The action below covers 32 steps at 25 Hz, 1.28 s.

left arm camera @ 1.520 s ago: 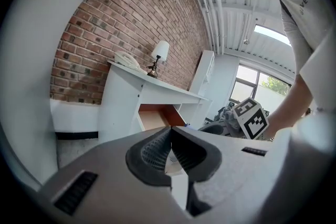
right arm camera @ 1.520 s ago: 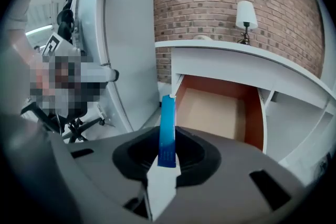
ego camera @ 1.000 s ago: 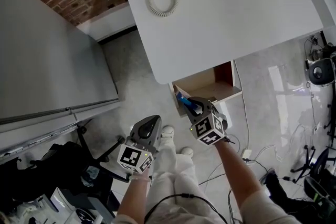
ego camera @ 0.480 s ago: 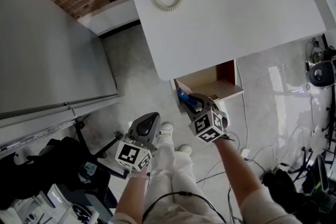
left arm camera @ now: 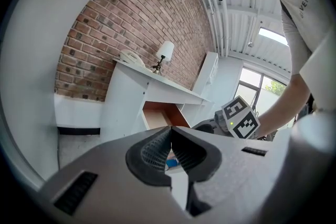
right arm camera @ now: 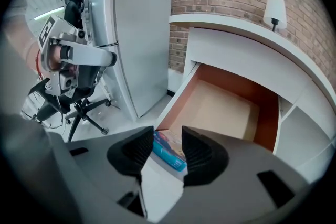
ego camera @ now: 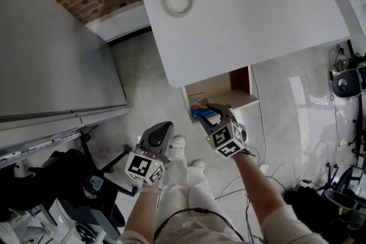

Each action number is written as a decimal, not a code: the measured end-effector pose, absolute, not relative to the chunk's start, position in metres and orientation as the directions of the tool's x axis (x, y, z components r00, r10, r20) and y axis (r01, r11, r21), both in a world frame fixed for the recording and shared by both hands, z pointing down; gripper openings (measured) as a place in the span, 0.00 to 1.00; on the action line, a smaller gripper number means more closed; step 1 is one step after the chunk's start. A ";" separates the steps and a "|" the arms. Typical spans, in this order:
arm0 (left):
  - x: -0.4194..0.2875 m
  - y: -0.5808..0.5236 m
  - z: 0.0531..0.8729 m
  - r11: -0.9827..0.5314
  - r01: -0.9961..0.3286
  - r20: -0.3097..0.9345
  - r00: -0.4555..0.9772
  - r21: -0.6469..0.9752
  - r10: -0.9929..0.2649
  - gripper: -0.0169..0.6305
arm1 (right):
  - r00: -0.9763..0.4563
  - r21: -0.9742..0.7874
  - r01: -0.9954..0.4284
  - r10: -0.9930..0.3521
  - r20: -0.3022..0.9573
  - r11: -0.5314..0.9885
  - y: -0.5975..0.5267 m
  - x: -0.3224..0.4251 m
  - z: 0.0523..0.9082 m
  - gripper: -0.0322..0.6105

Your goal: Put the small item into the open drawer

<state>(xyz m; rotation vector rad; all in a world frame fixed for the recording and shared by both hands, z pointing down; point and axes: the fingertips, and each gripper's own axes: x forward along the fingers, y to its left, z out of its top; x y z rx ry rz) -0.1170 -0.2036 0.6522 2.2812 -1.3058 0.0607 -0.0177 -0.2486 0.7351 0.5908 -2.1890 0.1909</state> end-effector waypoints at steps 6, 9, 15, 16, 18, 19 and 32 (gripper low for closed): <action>-0.116 -0.204 0.639 -0.405 -0.823 0.268 0.527 0.399 -0.807 0.04 | -0.560 0.061 -0.494 -0.371 0.741 0.868 -0.245 -0.011 0.713 0.25; -0.117 -0.204 0.631 -0.404 -0.826 0.261 0.522 0.393 -0.812 0.04 | -0.570 0.064 -0.506 -0.389 0.723 0.860 -0.244 -0.010 0.699 0.18; -0.117 -0.203 0.616 -0.394 -0.837 0.248 0.502 0.381 -0.828 0.04 | -0.600 0.079 -0.522 -0.432 0.673 0.849 -0.242 -0.009 0.671 0.06; -0.116 -0.203 0.613 -0.393 -0.838 0.245 0.500 0.379 -0.830 0.04 | -0.606 0.079 -0.524 -0.437 0.664 0.848 -0.241 -0.009 0.666 0.06; -0.114 -0.200 0.607 -0.393 -0.840 0.241 0.498 0.375 -0.833 0.04 | -0.616 0.073 -0.531 -0.444 0.650 0.844 -0.239 -0.008 0.655 0.06; -0.113 -0.198 0.604 -0.392 -0.841 0.241 0.496 0.373 -0.834 0.04 | -0.620 0.068 -0.535 -0.447 0.645 0.842 -0.237 -0.007 0.649 0.06; -0.116 -0.166 0.561 -0.373 -0.869 0.226 0.454 0.325 -0.862 0.04 | -0.658 -0.010 -0.622 -0.515 0.549 0.783 -0.208 0.020 0.588 0.06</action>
